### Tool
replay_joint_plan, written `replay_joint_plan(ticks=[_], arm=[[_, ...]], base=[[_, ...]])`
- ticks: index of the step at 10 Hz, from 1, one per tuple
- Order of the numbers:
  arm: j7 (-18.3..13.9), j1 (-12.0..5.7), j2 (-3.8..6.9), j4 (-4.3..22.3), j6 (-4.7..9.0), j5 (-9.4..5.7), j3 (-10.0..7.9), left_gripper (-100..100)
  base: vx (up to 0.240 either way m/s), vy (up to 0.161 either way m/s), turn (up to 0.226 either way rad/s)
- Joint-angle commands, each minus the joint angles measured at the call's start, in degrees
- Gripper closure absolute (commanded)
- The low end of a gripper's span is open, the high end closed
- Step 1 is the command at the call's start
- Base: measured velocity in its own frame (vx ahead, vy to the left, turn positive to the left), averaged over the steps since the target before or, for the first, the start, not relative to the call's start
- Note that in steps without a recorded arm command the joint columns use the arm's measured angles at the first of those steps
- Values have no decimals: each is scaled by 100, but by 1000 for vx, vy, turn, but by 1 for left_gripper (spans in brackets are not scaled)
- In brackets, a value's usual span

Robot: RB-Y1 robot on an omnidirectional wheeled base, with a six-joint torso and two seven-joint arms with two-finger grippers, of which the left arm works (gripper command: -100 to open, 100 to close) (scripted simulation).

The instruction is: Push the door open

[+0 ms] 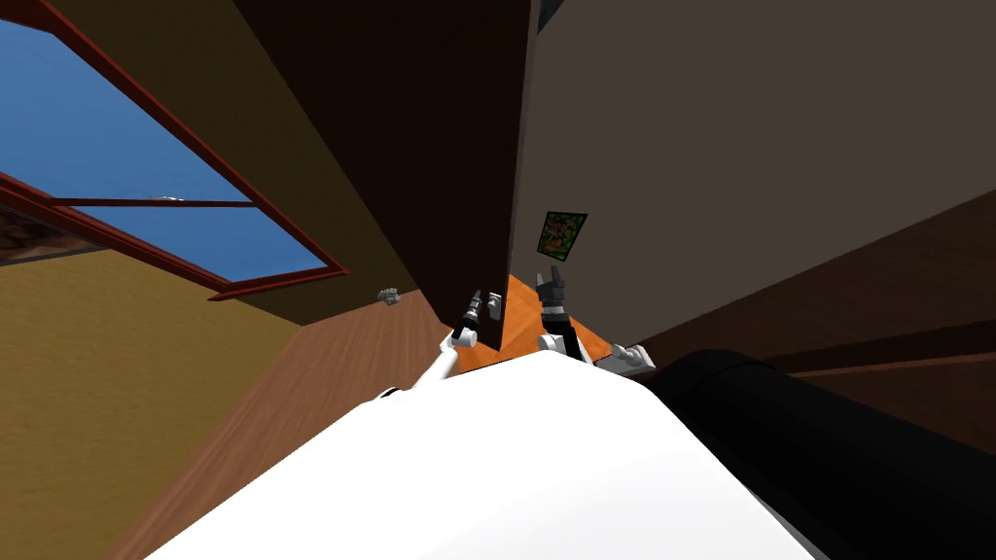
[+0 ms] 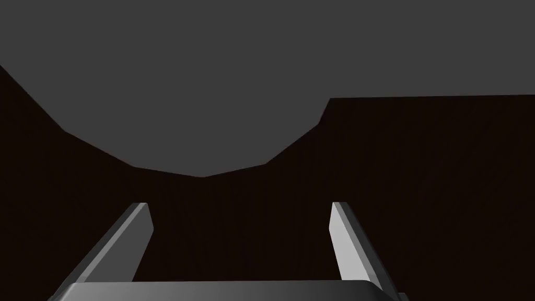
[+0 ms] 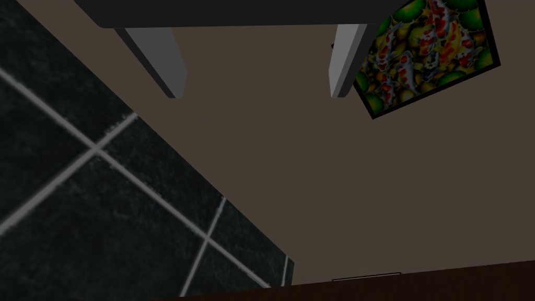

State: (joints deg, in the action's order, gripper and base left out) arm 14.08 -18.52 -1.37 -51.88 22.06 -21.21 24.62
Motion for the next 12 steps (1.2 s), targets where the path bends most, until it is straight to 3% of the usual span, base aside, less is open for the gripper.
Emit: replay_joint_plan(ticks=[1,8,12], arm=[[-17,-38,-58,45,15,-5,-11,-100],[-31,-80,-133,87,22,-10,-25,-100],[-31,-80,-133,38,22,-10,-25,-100]], base=[[-89,-162,-39],[-73,-93,25],[-7,7,-2]])
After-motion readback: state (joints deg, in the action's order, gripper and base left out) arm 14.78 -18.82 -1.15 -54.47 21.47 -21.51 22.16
